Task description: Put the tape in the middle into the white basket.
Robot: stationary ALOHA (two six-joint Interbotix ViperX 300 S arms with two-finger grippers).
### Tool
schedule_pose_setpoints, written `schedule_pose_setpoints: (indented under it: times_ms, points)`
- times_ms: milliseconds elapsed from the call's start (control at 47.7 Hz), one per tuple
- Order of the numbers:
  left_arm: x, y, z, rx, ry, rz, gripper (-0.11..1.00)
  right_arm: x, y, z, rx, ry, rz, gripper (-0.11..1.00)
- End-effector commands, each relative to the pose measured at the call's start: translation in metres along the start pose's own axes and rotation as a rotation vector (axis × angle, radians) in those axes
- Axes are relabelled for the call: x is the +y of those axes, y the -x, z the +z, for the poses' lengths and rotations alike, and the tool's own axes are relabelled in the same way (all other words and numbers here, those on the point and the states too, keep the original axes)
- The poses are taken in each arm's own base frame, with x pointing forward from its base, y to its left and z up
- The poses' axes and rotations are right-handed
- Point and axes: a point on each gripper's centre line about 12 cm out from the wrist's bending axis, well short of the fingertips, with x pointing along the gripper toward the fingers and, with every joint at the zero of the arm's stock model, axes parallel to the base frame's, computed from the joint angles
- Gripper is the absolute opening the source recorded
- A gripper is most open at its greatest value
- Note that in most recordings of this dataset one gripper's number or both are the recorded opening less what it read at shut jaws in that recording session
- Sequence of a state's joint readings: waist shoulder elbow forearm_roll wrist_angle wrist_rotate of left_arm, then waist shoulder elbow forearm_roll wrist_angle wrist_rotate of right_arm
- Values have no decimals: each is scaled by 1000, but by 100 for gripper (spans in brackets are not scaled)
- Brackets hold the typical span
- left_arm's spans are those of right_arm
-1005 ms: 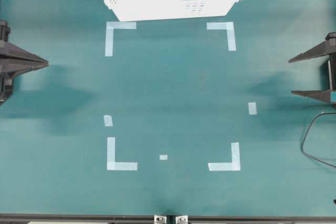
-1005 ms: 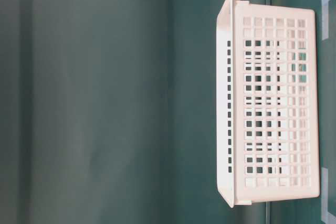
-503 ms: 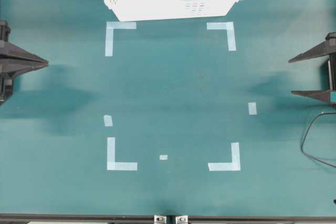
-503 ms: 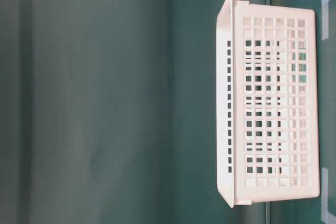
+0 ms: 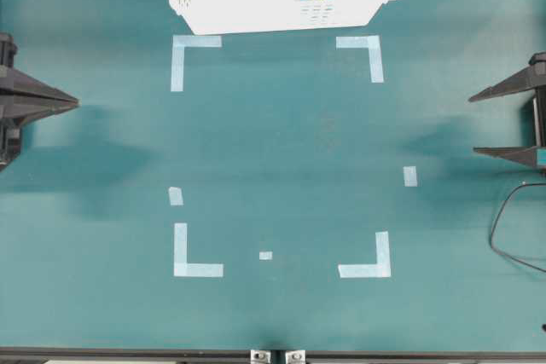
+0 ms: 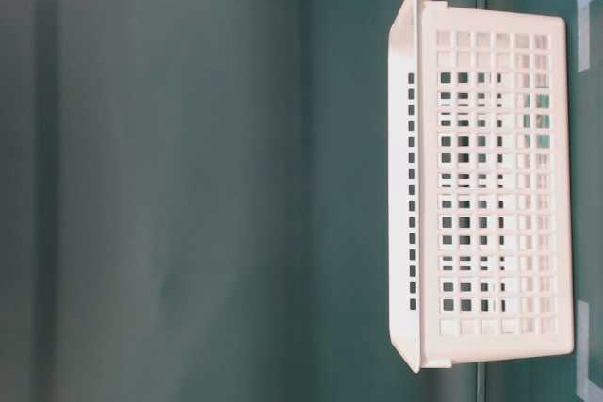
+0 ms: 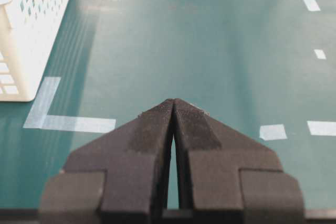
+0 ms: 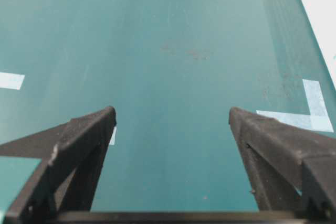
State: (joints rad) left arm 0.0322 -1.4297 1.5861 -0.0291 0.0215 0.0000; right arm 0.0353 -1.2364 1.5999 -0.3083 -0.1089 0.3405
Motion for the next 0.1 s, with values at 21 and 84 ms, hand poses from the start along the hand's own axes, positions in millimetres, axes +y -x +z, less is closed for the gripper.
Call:
schedule_pose_setpoints:
  times_ms: [21, 84]
  points:
    - [0, 0, 5, -8, 1, 4, -11, 1, -1, 5, -13, 1, 5, 96]
    - [0, 0, 5, -8, 1, 4, -11, 1, -1, 5, -13, 2, 5, 96]
